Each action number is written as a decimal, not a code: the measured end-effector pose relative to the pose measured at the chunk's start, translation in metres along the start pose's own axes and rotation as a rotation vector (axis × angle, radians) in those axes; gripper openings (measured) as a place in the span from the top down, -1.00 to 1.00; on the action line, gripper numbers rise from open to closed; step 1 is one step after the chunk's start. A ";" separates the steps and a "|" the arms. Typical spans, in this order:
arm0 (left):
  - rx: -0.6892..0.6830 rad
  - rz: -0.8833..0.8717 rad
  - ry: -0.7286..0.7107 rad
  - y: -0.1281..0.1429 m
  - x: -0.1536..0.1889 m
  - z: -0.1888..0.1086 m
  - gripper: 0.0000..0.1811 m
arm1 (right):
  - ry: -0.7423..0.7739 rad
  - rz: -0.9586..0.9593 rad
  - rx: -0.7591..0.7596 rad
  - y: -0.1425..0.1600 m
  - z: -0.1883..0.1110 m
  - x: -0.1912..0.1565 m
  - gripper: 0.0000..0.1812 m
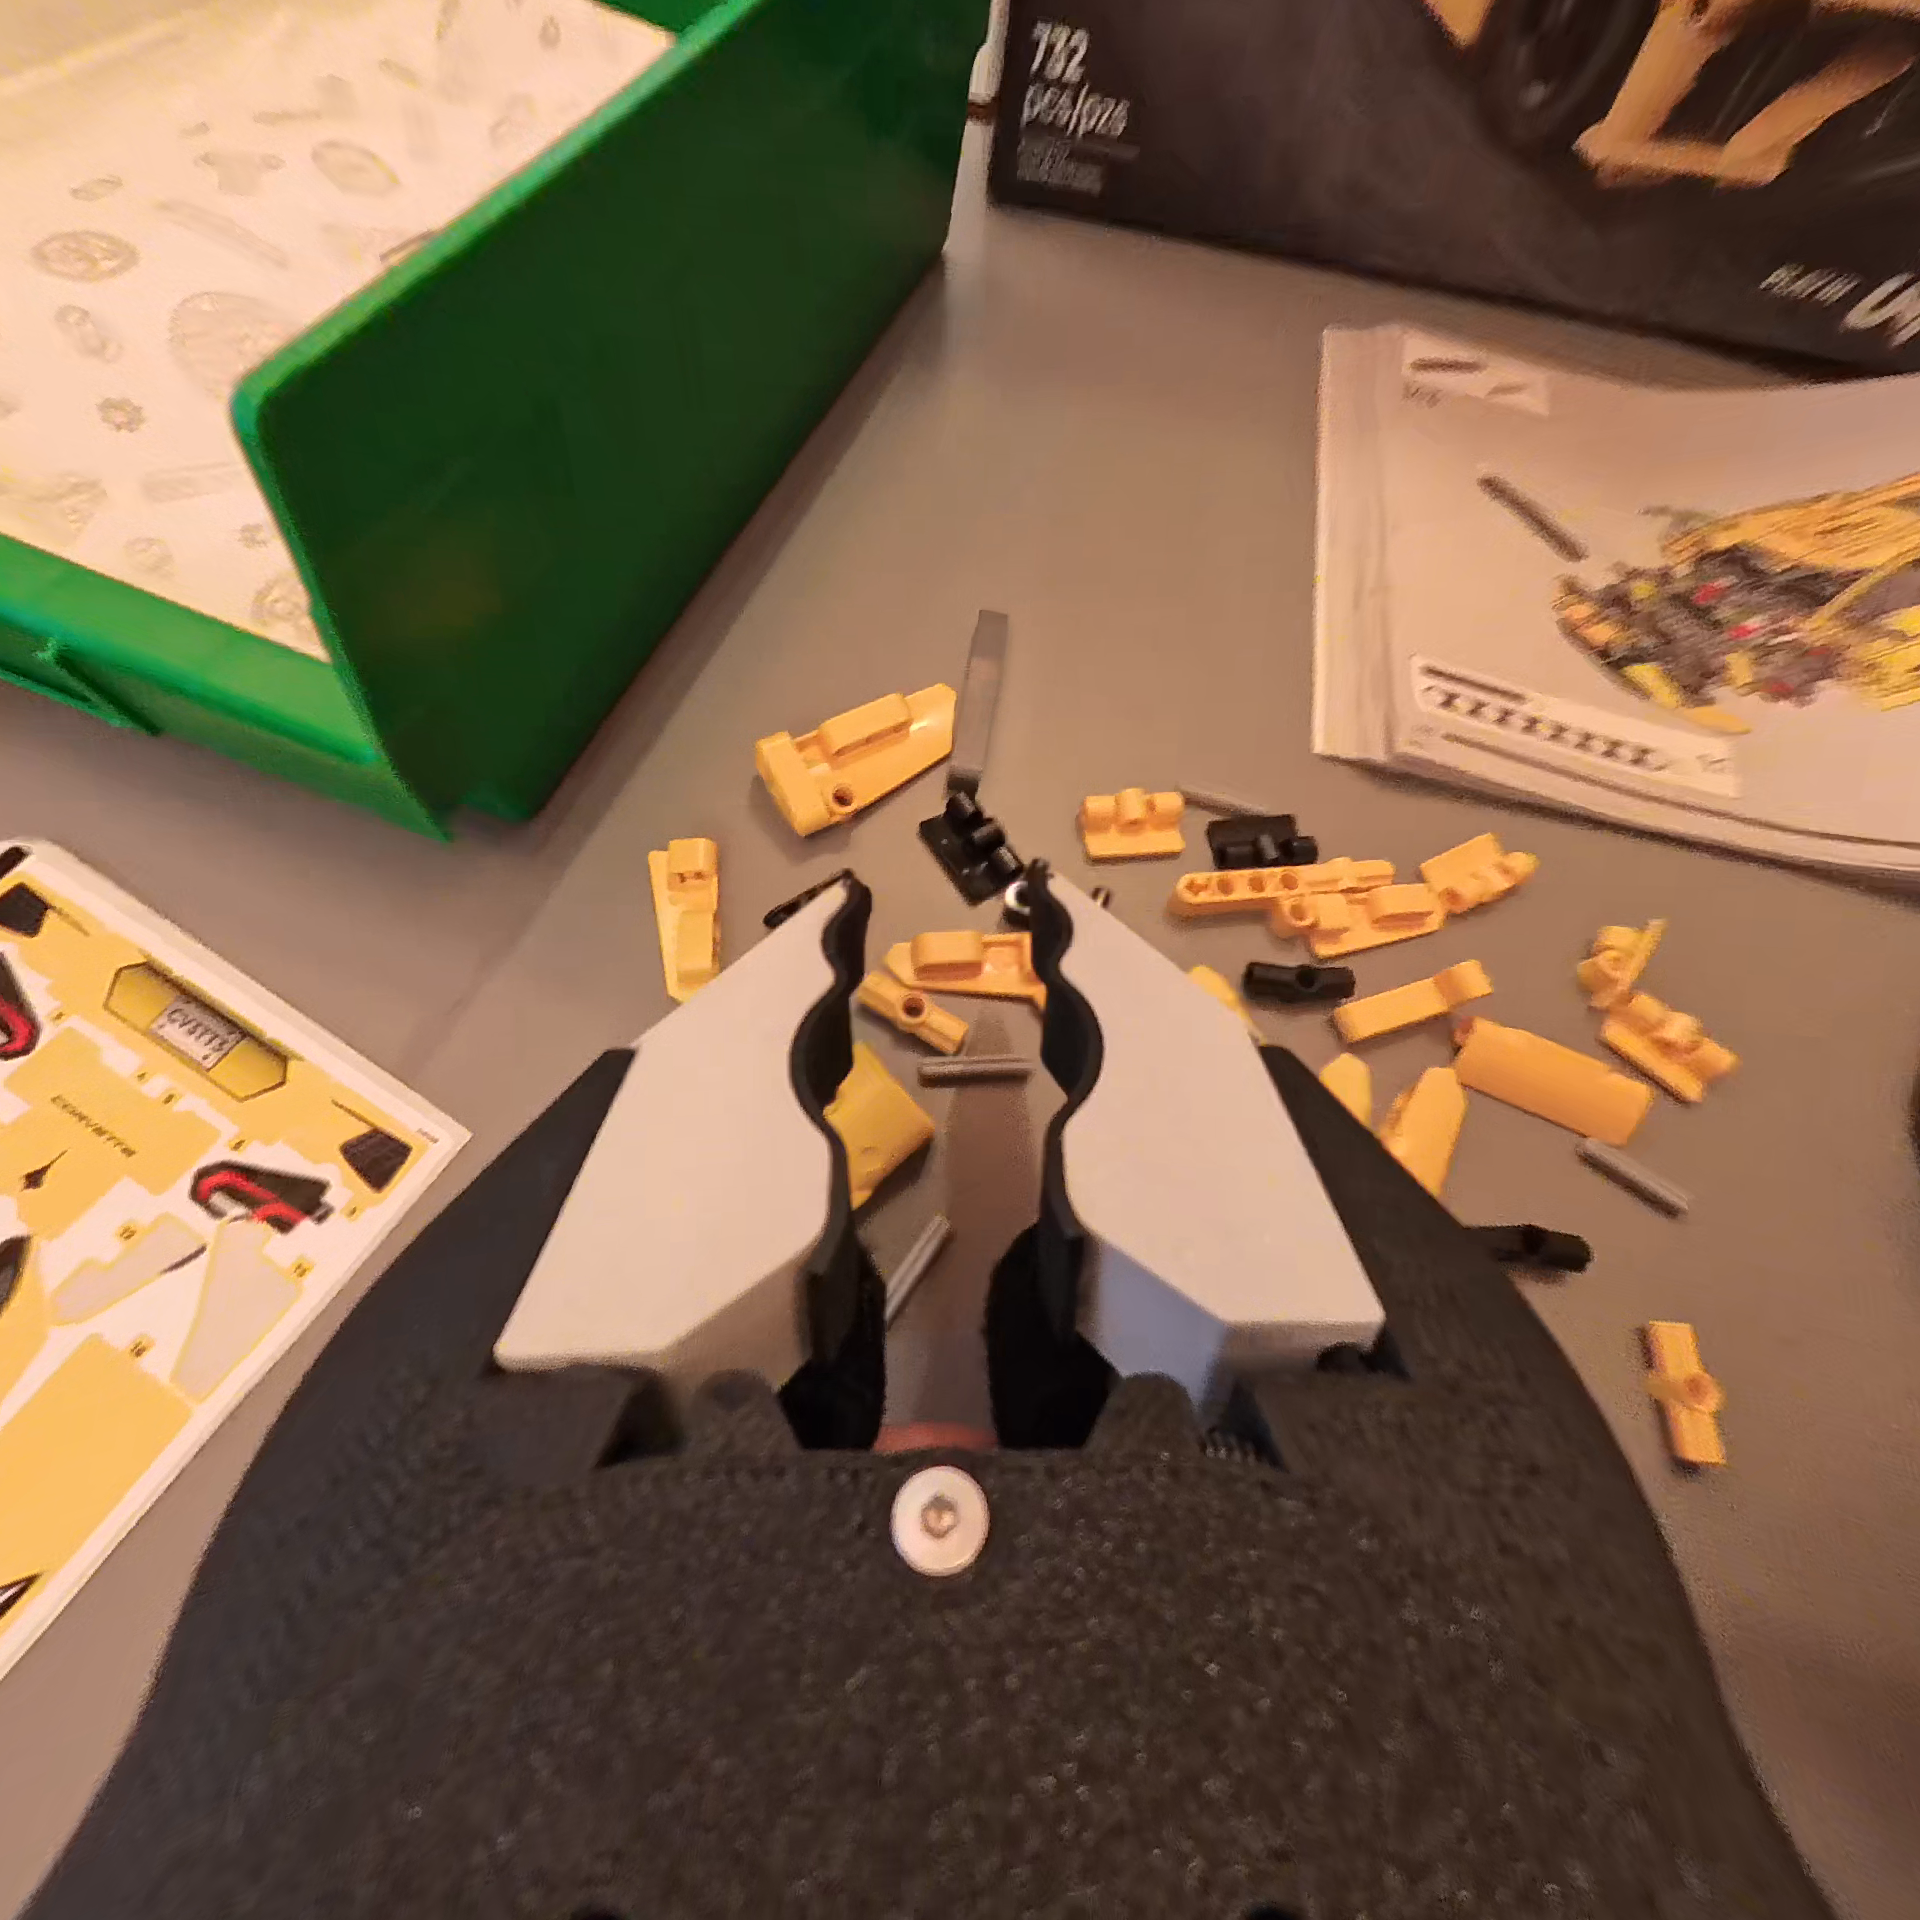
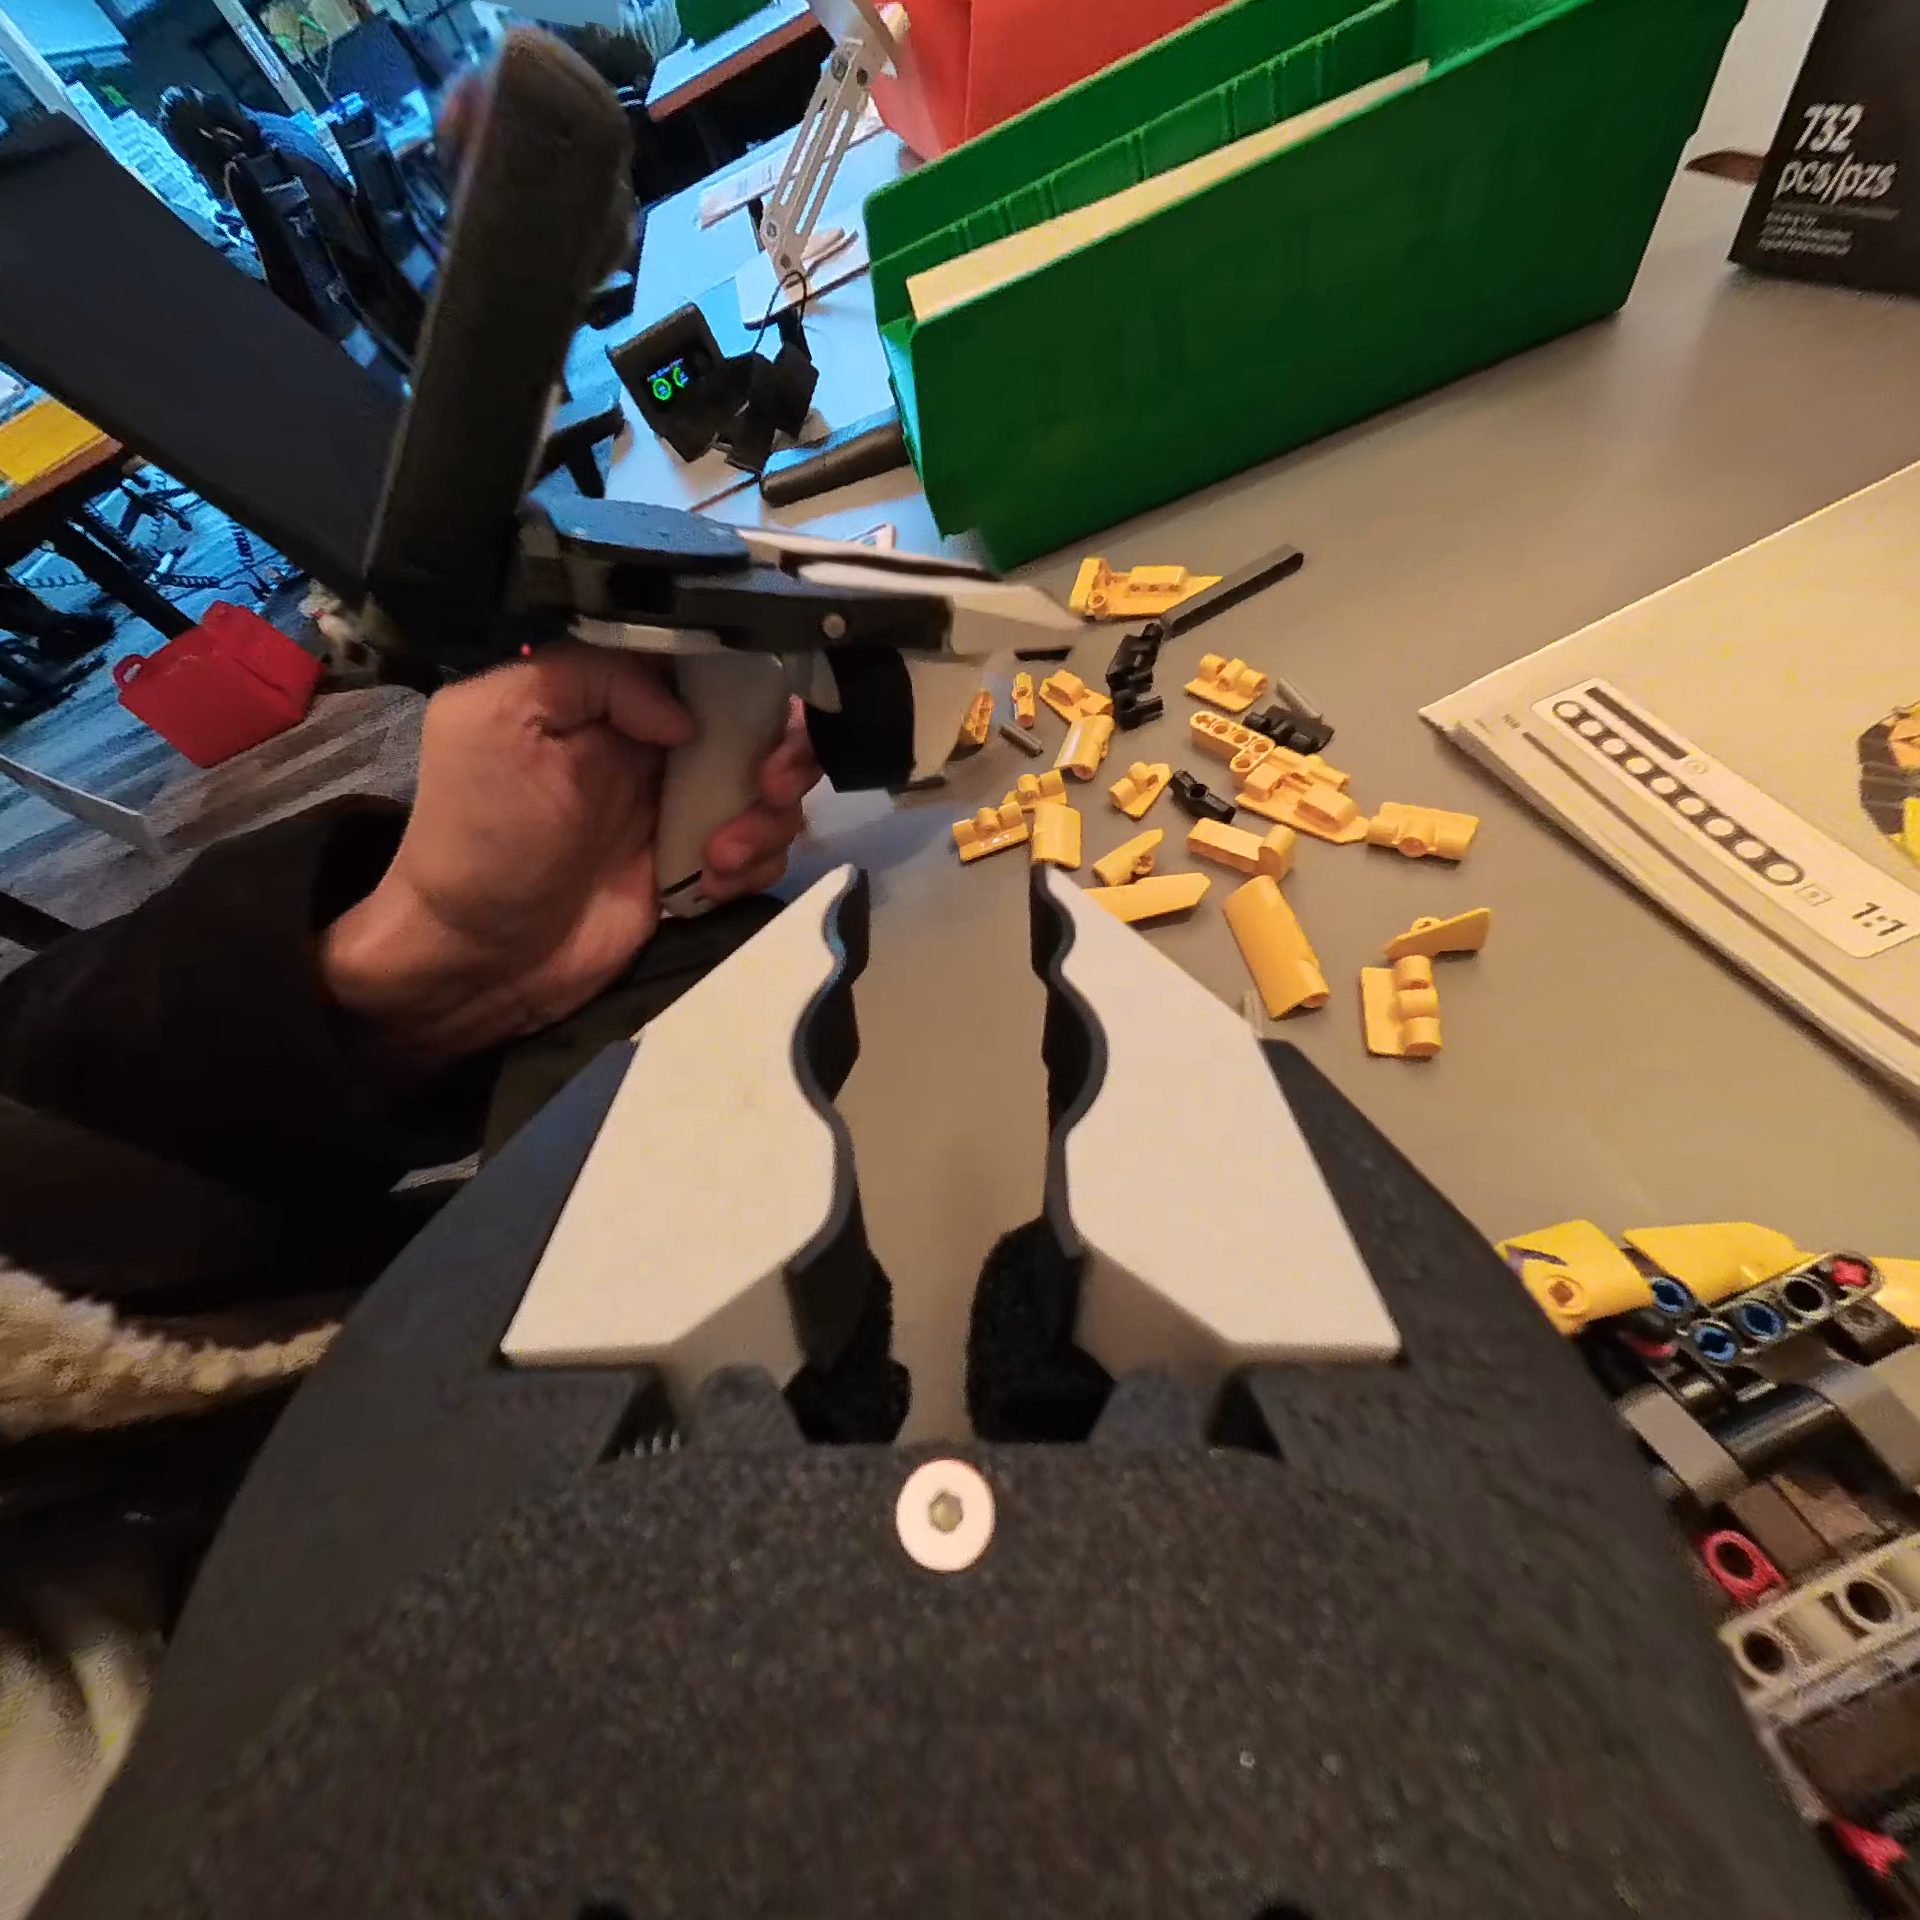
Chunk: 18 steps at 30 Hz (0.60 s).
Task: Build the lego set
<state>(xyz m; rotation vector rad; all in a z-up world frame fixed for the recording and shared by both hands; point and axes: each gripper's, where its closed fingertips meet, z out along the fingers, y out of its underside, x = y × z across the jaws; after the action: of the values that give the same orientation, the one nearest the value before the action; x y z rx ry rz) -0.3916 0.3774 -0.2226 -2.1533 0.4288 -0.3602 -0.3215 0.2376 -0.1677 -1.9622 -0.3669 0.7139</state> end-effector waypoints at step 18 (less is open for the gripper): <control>-0.029 0.193 -0.109 0.004 0.005 0.001 0.64 | 0.492 0.009 0.139 0.056 -0.197 0.061 0.74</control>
<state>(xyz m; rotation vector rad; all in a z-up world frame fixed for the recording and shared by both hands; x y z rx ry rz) -0.3870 0.3739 -0.2259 -2.1259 0.5768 -0.1285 -0.1540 0.1054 -0.1676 -1.9287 -0.0078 0.2357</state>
